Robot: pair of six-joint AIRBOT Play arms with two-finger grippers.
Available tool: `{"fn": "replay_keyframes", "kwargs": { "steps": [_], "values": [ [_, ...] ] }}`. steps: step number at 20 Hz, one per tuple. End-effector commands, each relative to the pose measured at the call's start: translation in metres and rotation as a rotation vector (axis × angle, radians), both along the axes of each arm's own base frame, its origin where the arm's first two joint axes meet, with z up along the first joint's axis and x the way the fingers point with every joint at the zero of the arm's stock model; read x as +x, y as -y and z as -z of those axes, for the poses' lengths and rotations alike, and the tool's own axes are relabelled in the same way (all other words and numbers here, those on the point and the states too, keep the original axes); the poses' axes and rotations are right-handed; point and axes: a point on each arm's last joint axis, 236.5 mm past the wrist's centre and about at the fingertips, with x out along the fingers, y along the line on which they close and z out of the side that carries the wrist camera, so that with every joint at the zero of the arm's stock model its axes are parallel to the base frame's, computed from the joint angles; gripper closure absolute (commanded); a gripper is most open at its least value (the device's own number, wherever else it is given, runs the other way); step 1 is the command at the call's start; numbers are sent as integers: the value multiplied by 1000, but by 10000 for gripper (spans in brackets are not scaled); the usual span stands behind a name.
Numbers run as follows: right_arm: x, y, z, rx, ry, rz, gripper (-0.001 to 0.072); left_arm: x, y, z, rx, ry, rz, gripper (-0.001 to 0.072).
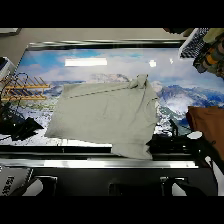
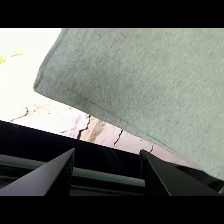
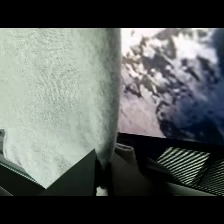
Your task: Fold the clothes and pants, and hang the long-sleeved shirts on hangers.
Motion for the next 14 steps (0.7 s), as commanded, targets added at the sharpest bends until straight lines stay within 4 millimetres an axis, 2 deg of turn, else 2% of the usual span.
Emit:
{"fn": "replay_keyframes", "kwargs": {
  "steps": [1, 6, 8, 14],
  "values": [
    [-1, -2, 5, -31, -10, -9, 669, 12, -19, 0, -32, 108, -43, 240],
    [0, -3, -2, -32, 11, -10, 669, 11, -25, 53, -47, 42, -37, 240],
    [0, -3, -7, -30, 22, -10, 669, 12, -27, 67, -54, 21, -30, 242],
    [5, -2, -18, -39, 62, 9, 669, 10, -31, 83, -53, -17, -37, 242]
  ]
}}
